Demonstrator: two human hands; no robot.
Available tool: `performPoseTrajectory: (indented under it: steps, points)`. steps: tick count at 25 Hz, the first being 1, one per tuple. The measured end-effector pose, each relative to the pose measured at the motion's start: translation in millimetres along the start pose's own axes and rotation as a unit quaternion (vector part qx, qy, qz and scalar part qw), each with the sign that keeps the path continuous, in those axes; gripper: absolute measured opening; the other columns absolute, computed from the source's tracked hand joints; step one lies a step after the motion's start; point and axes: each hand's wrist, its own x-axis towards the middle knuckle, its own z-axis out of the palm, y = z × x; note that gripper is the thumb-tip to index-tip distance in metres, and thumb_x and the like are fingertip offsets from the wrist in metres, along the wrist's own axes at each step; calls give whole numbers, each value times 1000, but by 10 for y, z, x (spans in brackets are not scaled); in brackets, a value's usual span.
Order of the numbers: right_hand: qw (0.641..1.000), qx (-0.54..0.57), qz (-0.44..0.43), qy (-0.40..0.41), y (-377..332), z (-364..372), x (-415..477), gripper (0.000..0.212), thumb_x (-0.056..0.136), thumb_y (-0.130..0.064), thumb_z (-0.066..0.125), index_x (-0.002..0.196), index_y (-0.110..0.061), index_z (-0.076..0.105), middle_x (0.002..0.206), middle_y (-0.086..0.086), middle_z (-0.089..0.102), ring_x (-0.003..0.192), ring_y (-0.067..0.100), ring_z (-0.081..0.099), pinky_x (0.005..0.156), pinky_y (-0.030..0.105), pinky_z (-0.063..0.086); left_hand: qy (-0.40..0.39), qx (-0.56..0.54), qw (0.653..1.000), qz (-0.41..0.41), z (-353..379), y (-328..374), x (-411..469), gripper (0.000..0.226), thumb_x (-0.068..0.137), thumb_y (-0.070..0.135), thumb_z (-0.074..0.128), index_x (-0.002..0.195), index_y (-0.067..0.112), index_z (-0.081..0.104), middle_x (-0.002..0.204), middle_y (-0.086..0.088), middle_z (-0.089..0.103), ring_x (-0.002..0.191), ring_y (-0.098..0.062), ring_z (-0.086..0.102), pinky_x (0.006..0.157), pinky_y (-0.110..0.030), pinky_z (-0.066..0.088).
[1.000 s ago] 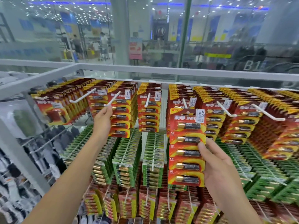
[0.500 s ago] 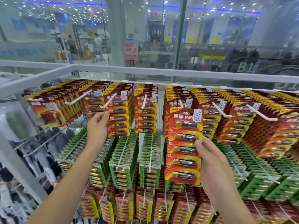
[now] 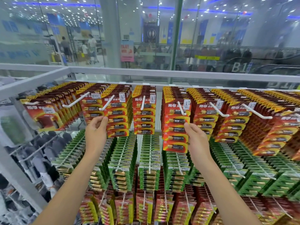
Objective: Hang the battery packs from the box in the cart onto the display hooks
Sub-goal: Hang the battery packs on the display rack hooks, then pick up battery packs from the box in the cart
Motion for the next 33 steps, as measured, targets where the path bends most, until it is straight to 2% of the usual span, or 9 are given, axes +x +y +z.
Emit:
performPoseTrajectory:
  steps: [2, 4, 8, 16, 19, 22, 26, 30, 33]
  points:
    - [999, -45, 0, 12, 126, -63, 29, 27, 96, -56, 63, 105, -35, 77, 124, 2, 73, 118, 31, 67, 108, 57, 48, 7, -14, 1000, -8, -42, 11, -140, 27, 106, 37, 58, 128, 25, 64, 119, 4, 71, 112, -17, 68, 105, -47, 54]
    - [997, -64, 3, 33, 223, -120, -4, 19, 98, -55, 61, 104, -41, 72, 130, 6, 70, 118, 45, 61, 110, 62, 45, 9, -34, 999, -19, -122, 22, -376, 27, 107, 30, 56, 131, 22, 64, 121, 4, 72, 112, -13, 69, 106, -42, 54]
    - [993, -89, -28, 66, 394, -294, -229, 22, 102, -45, 56, 115, -35, 70, 121, -11, 72, 116, 12, 67, 100, 33, 52, -28, -79, 995, -51, -192, 28, -997, 28, 108, 29, 53, 129, 19, 68, 117, 4, 76, 107, -15, 73, 98, -40, 56]
    - [966, -119, 64, 221, 1009, -1188, -1320, 20, 100, -40, 60, 108, -31, 76, 109, -11, 76, 109, 8, 69, 98, 34, 51, -270, -117, 944, -150, 614, -331, -2192, 29, 96, 34, 58, 116, 18, 72, 108, 2, 80, 101, -17, 76, 90, -39, 60]
    - [929, -110, 132, 328, 1217, -1745, -1892, 27, 94, -51, 62, 106, -31, 75, 108, -4, 76, 107, 15, 69, 99, 40, 52, -383, -61, 908, -156, 1111, -593, -2712, 23, 95, 51, 65, 108, 35, 76, 107, 13, 79, 100, -5, 74, 93, -37, 53]
    - [885, -114, 166, 419, 1344, -2325, -2463, 35, 91, -64, 63, 103, -34, 77, 102, -10, 77, 100, 9, 71, 98, 40, 52, -476, -37, 863, -166, 1653, -773, -3289, 23, 102, 21, 61, 94, 34, 77, 88, 15, 79, 77, 1, 71, 77, -18, 53]
    - [822, -53, 160, 545, 1351, -3059, -3156, 16, 102, -29, 61, 98, -21, 74, 96, -3, 79, 94, 16, 72, 81, 32, 53, -576, 1, 802, -161, 2302, -799, -4071, 26, 100, 13, 60, 93, 31, 78, 81, 13, 79, 70, -1, 69, 64, -13, 50]
    - [764, 12, 150, 627, 1355, -3685, -3795, 16, 102, -24, 61, 96, -19, 75, 90, 0, 79, 92, 22, 71, 80, 37, 47, -665, 30, 704, -246, 2968, -619, -4831, 7, 104, 6, 58, 105, 5, 65, 100, -6, 70, 81, -22, 60, 56, -16, 50]
    - [720, 50, 167, 672, 1467, -4103, -4161, 15, 101, -27, 62, 100, -19, 75, 90, -8, 80, 98, 25, 71, 83, 38, 47, -659, 45, 721, -211, 3277, -508, -5441, 10, 92, 22, 66, 94, 20, 75, 94, -3, 77, 83, -25, 65, 57, -15, 50]
